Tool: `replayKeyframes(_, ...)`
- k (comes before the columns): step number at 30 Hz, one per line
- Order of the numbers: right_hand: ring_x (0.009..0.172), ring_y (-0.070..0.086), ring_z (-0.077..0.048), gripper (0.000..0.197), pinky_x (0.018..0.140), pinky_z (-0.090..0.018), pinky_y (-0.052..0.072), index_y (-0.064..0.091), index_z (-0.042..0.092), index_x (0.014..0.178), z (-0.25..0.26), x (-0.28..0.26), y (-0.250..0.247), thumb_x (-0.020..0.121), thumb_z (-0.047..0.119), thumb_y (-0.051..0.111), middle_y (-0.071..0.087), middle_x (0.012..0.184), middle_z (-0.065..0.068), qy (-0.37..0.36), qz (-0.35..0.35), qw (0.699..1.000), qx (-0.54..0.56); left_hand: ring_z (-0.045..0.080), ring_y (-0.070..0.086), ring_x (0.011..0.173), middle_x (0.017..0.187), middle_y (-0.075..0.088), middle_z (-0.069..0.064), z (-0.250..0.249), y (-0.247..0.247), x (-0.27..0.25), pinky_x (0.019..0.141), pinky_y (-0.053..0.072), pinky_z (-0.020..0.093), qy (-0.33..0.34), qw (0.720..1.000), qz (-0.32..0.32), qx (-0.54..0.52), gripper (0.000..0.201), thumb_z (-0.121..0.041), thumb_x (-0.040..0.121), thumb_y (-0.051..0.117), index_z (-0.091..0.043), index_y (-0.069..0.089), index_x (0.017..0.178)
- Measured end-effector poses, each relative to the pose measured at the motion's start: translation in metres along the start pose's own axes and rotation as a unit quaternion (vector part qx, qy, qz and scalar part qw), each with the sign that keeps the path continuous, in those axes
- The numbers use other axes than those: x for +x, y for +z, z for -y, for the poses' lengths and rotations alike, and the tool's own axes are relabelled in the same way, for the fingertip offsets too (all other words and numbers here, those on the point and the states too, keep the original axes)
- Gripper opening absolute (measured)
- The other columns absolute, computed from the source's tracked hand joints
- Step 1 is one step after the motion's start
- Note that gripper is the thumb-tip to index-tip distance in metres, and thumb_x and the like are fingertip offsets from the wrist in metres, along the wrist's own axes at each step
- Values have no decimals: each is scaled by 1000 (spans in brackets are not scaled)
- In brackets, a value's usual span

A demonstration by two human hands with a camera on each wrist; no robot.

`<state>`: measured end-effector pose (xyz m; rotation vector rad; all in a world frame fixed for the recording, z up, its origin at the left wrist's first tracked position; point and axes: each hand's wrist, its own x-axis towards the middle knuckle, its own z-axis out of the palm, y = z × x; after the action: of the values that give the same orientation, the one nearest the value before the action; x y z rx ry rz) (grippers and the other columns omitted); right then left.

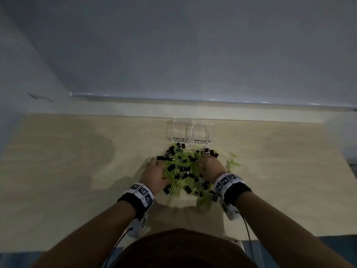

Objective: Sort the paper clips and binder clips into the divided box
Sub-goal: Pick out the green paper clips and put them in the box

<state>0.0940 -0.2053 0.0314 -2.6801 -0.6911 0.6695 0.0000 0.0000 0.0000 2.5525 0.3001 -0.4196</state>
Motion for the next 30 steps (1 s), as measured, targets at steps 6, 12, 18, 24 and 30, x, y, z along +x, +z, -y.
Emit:
replayKeyframes(6, 110, 47, -20, 43, 101, -34, 44, 56, 13, 120, 12, 15, 8, 80, 24, 69, 44, 121, -1, 23, 27, 999, -4, 24, 48, 106, 122, 42, 7, -12, 0, 8, 92, 46, 38, -23, 1000, 17, -10, 51, -36, 68, 79, -11, 54, 105)
replayKeyframes(12, 100, 55, -16, 22, 96, -27, 46, 63, 15, 104, 10, 13, 16, 84, 6, 62, 50, 114, 2, 19, 0, 999, 42, 20, 55, 95, 102, 61, 7, -8, -2, 14, 82, 45, 31, -18, 997, -6, -74, 21, -21, 73, 76, -11, 64, 87)
replayKeyframes(18, 79, 57, -10, 5, 85, -27, 53, 66, 15, 82, -7, 1, 16, 79, 13, 70, 60, 88, 7, 66, -38, 990, 117, 17, 58, 75, 79, 61, 1, 5, -9, 9, 70, 45, 24, -25, 993, 4, -113, 15, -2, 72, 69, -15, 61, 71)
replayKeyframes(24, 73, 69, -18, 12, 69, -27, 57, 71, 14, 75, -19, -11, -3, 71, 5, 77, 73, 78, -1, 137, -40, 914, 380, 10, 61, 66, 72, 65, -4, 14, -31, 2, 62, 47, 16, -17, 981, 48, -188, 21, -3, 75, 70, -21, 63, 67)
replayKeyframes(30, 70, 68, -18, 5, 63, -23, 57, 71, 8, 77, -1, 8, -40, 74, 6, 74, 72, 77, -6, 114, -70, 898, 420, 10, 64, 62, 75, 68, -1, -19, -69, 18, 60, 53, 19, 8, 956, 30, -291, 3, -7, 81, 66, -4, 67, 83)
